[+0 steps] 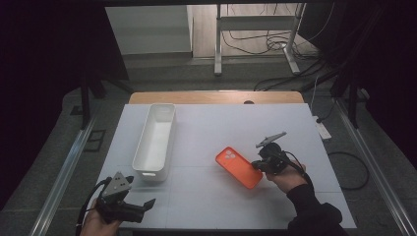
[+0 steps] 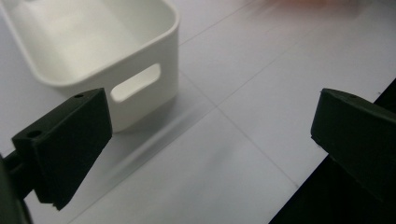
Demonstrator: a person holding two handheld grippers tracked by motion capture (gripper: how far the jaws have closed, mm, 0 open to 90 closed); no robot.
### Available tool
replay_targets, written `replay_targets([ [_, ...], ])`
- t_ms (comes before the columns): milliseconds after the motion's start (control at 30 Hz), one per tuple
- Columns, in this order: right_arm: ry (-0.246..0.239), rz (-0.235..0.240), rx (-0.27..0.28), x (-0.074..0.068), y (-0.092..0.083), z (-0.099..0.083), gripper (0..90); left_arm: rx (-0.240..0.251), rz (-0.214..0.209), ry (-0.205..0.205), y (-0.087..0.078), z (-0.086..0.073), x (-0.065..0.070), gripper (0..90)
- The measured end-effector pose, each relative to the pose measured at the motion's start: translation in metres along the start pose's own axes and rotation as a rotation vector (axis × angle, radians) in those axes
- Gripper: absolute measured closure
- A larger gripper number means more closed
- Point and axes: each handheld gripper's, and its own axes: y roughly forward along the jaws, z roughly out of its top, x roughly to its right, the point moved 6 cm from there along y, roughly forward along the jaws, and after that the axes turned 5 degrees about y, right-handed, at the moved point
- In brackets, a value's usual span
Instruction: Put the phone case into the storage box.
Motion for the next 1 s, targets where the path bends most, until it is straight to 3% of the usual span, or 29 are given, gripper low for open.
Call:
replay_targets([
  [600, -0.004, 0.017, 0.051, -0.001, -0.017, 0.000, 89.1, 0.014, -0.081, 0.051, 0.027, 0.036, 0.025, 0.0],
  [1000, 0.011, 0.018, 0.082, 0.000, -0.026, -0.002, 89.1, 0.025, -0.152, 0.007, 0.049, 0.058, 0.025, 0.0],
])
